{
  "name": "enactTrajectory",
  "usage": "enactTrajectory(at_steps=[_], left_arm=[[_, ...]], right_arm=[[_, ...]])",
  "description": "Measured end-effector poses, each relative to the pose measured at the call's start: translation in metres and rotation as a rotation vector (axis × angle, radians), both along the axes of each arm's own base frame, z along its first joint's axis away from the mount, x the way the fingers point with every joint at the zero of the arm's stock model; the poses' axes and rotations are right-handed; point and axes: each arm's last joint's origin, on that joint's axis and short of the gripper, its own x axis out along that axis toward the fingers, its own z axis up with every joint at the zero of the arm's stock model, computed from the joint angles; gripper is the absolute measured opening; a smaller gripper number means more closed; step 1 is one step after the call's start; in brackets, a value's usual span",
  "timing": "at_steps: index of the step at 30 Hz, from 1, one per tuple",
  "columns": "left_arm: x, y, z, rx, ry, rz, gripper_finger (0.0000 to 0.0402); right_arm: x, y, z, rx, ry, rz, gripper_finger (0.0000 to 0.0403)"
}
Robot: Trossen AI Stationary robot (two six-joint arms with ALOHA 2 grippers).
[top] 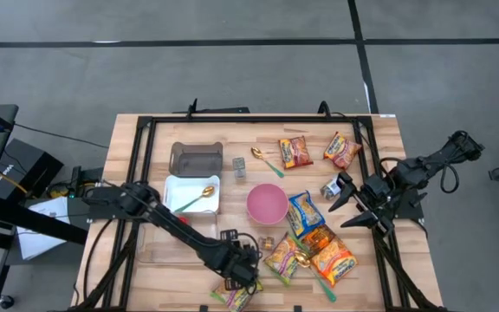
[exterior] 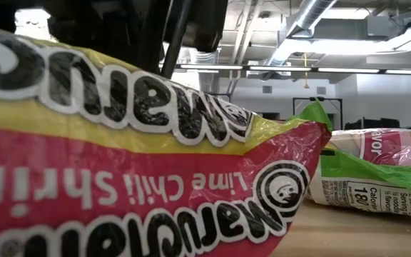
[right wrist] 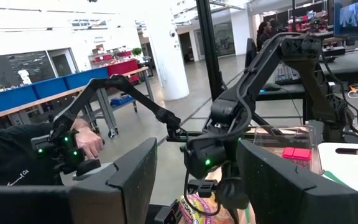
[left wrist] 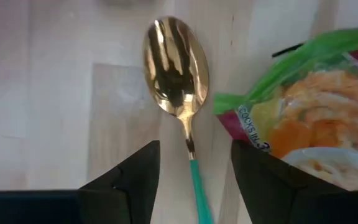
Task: Pick & Place Food Item
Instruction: Put the green spoon into the white bin
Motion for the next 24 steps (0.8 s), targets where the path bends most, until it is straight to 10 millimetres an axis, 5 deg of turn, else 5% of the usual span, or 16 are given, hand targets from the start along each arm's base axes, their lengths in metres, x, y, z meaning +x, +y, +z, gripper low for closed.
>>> enactTrajectory(at_steps=[24], left_arm=[[0.007, 0.011, -0.003, -0.053, 0.032, 0.061, 0.019]], right_arm=[[0.0, 0.0, 0.0, -0.001, 0.003, 0.0, 0.0215]])
